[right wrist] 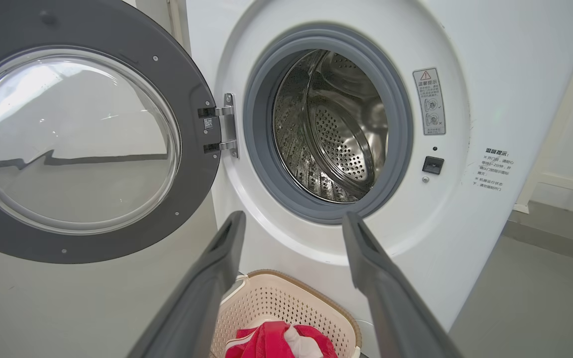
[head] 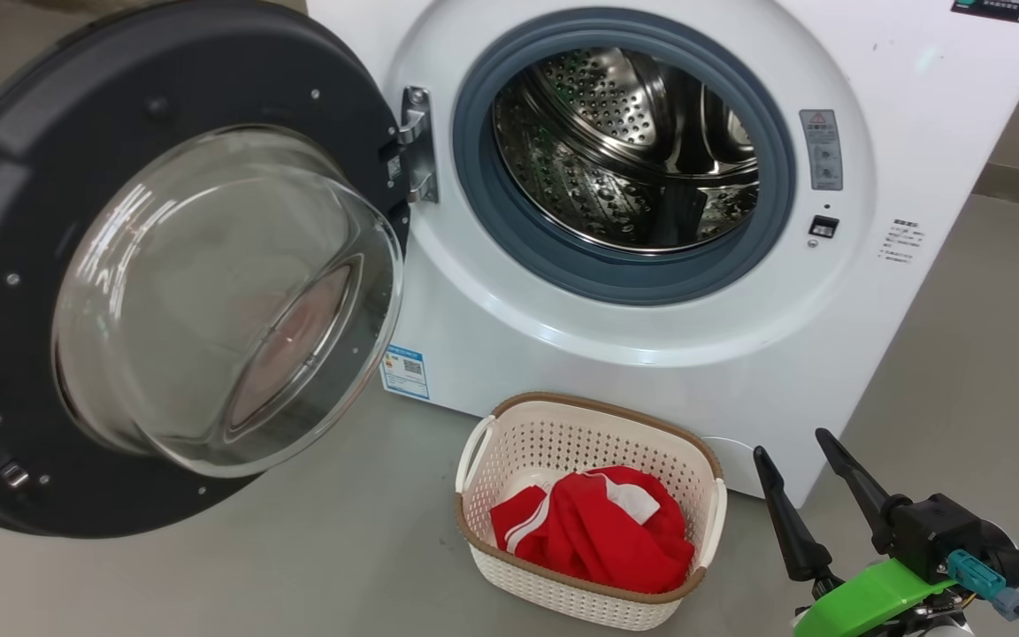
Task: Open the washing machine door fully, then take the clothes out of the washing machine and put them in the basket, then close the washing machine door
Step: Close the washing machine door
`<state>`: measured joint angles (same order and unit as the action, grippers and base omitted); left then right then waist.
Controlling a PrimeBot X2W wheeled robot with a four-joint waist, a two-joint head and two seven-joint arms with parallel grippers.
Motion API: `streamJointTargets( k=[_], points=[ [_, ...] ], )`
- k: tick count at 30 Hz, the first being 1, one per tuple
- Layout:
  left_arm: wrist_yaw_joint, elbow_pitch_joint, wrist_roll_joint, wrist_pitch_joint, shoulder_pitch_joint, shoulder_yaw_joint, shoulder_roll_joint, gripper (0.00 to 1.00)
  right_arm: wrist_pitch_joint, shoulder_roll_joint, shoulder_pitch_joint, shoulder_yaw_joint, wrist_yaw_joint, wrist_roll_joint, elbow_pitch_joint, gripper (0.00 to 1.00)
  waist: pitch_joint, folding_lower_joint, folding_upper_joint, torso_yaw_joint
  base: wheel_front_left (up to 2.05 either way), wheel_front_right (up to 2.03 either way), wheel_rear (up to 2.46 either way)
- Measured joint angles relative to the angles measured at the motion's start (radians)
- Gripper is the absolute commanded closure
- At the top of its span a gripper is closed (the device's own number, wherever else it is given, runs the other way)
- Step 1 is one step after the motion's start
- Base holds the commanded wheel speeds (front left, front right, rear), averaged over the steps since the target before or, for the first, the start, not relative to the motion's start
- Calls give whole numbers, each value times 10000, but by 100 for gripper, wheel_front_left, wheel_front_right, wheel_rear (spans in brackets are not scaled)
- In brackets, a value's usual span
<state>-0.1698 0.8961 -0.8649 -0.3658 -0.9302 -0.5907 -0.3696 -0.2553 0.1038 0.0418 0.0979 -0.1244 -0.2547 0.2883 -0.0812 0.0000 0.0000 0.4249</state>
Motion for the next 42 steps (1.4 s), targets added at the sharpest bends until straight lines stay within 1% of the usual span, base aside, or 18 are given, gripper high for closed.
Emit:
streamJointTargets(
  k=[3,7,10,14,16,19,24,27,30,35,42],
  points=[
    [19,476,-380,-313,-175,-199,-23,100,0,54,-1,52,2,0,13,0,16,0,0,-119,0,0,0],
    [84,970,-631,-692,-278,-309,-36,100,0,96,-2,109,2,0,29,0,59,0,0,-240,0,0,0],
    [290,1231,-798,-918,-308,-360,-121,100,0,132,-1,165,0,0,46,0,93,0,0,-337,0,0,0],
    [485,1498,-882,-1442,-314,-326,-188,100,0,178,1,226,0,-4,71,0,102,0,0,-486,0,0,0],
    [654,1615,-882,-1732,-314,-228,-207,100,0,217,5,232,0,-6,73,0,99,0,0,-541,0,0,0],
    [813,1678,-851,-2161,-313,-23,-383,100,0,238,7,238,0,-17,73,0,107,0,0,-584,0,0,0],
    [1028,1707,-855,-2558,-245,61,-491,100,0,221,6,245,0,-17,69,0,119,0,0,-600,0,0,0],
    [1283,1689,-874,-2846,-129,105,-550,100,0,217,5,251,0,-17,69,0,139,0,0,-571,0,0,0],
    [1655,1649,-997,-3233,-59,123,-541,100,0,192,2,251,2,-25,69,0,158,0,0,-503,0,0,0],
    [1975,1425,-1166,-3530,221,92,-418,100,0,86,-5,249,0,-84,67,0,159,0,0,-376,0,0,0],
    [2245,905,-1496,-4084,826,86,-123,100,0,-44,-12,268,2,-84,75,0,113,0,0,-244,0,0,0]
  ],
)
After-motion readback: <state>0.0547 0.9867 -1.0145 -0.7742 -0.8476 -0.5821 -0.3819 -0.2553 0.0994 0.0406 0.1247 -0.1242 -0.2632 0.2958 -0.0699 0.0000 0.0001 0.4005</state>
